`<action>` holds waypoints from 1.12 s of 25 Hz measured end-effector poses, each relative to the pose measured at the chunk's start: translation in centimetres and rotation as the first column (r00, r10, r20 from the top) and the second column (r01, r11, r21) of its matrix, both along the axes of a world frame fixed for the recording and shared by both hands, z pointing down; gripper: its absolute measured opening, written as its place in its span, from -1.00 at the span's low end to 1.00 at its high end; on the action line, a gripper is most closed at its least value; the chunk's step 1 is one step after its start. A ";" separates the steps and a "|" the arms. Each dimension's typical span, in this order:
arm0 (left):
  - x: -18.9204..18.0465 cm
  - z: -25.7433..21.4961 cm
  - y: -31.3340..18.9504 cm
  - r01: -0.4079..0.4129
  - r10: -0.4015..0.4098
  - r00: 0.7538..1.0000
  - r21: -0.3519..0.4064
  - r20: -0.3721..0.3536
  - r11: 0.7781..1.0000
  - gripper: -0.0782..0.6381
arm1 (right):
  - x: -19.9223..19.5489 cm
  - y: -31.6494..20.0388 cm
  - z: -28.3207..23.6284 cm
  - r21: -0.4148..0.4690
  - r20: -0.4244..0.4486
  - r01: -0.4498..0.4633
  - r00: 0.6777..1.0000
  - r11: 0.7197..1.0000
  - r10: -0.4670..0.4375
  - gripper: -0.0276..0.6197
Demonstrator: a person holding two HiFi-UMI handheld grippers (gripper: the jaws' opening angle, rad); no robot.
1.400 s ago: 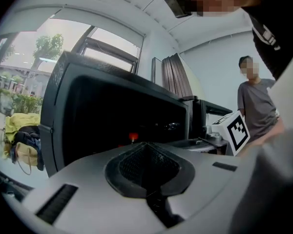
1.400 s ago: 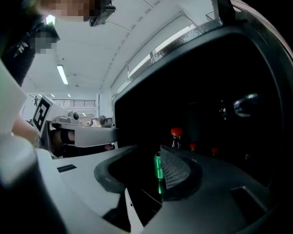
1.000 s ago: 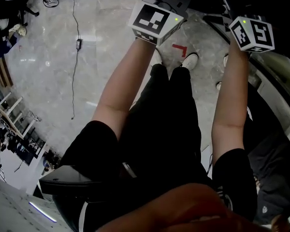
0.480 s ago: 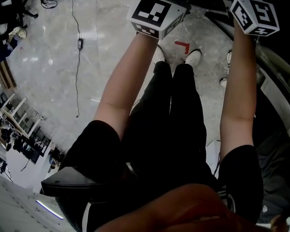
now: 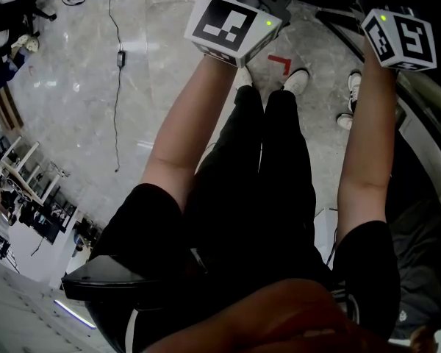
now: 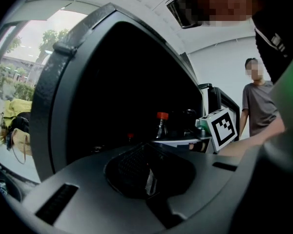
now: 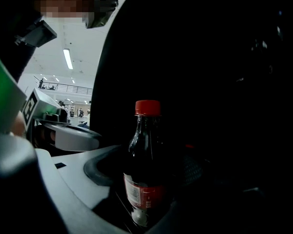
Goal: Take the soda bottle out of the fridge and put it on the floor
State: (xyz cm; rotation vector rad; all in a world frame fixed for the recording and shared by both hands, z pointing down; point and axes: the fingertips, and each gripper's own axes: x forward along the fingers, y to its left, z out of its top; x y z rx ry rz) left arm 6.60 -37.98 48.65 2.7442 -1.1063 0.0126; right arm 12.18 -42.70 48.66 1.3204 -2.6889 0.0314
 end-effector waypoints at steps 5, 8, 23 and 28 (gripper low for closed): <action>-1.5 -0.1 3.1 -0.002 0.002 1.000 0.009 -0.014 1.000 -0.79 | -2.0 5.1 -0.9 -0.004 0.026 0.096 0.995 0.995 -0.096 0.04; -2.5 1.1 5.7 0.006 -0.006 1.000 -0.004 -0.013 1.000 -0.79 | -3.2 8.8 -0.3 -0.015 0.058 0.143 0.988 0.990 -0.142 0.04; -9.1 21.8 14.9 0.074 -0.044 0.991 -0.248 0.125 0.966 -0.79 | -8.6 19.2 24.2 -0.287 -0.013 0.159 0.985 0.945 -0.170 0.04; -9.6 30.1 16.8 0.092 -0.040 0.987 -0.344 0.157 0.935 -0.79 | -8.6 20.3 34.5 -0.387 -0.086 0.115 0.983 0.915 -0.160 0.04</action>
